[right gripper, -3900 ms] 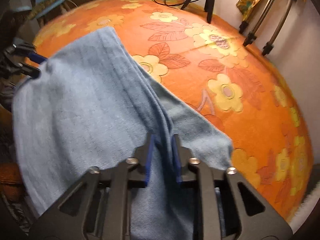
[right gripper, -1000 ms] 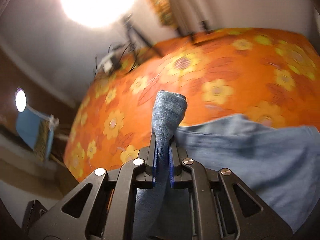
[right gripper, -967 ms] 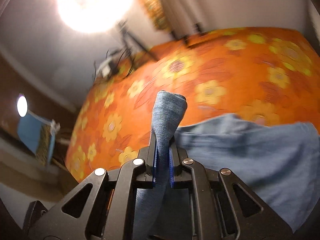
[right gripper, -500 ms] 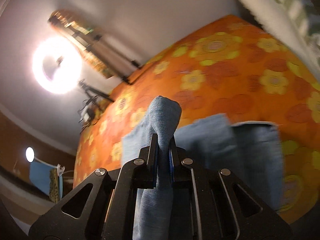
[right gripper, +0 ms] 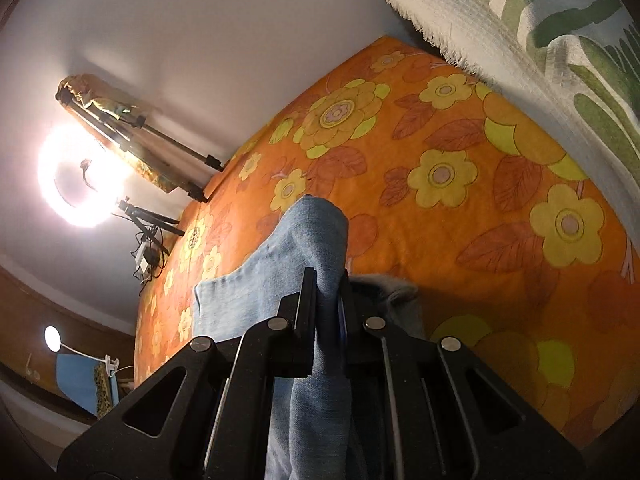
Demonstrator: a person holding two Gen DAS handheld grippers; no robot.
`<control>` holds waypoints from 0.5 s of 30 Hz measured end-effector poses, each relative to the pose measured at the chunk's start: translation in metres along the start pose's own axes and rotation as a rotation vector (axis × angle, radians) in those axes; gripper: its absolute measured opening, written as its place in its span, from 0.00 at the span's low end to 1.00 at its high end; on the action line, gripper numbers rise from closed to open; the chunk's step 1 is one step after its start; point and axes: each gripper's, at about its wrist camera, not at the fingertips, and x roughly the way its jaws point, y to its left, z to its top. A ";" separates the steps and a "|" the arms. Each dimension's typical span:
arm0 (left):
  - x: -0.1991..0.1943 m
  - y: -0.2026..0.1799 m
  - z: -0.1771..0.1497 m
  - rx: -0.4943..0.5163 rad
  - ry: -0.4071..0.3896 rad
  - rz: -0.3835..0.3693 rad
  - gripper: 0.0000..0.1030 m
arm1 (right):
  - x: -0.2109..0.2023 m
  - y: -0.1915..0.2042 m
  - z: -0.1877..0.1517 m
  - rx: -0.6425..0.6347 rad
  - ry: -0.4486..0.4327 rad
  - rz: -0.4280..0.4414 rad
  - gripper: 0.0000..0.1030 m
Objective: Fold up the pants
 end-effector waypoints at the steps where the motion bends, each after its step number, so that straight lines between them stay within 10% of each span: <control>1: 0.002 0.002 0.002 -0.004 0.003 0.003 0.11 | 0.002 0.000 0.002 -0.009 -0.001 0.000 0.08; 6: 0.004 0.000 -0.002 -0.013 0.037 -0.009 0.14 | 0.010 0.005 0.008 -0.087 0.015 -0.031 0.15; 10: 0.003 -0.003 -0.005 -0.002 0.066 -0.019 0.29 | -0.010 0.016 0.008 -0.146 -0.048 -0.110 0.44; 15: -0.028 -0.009 -0.014 0.032 0.060 -0.042 0.38 | -0.058 0.019 -0.002 -0.168 -0.129 -0.121 0.46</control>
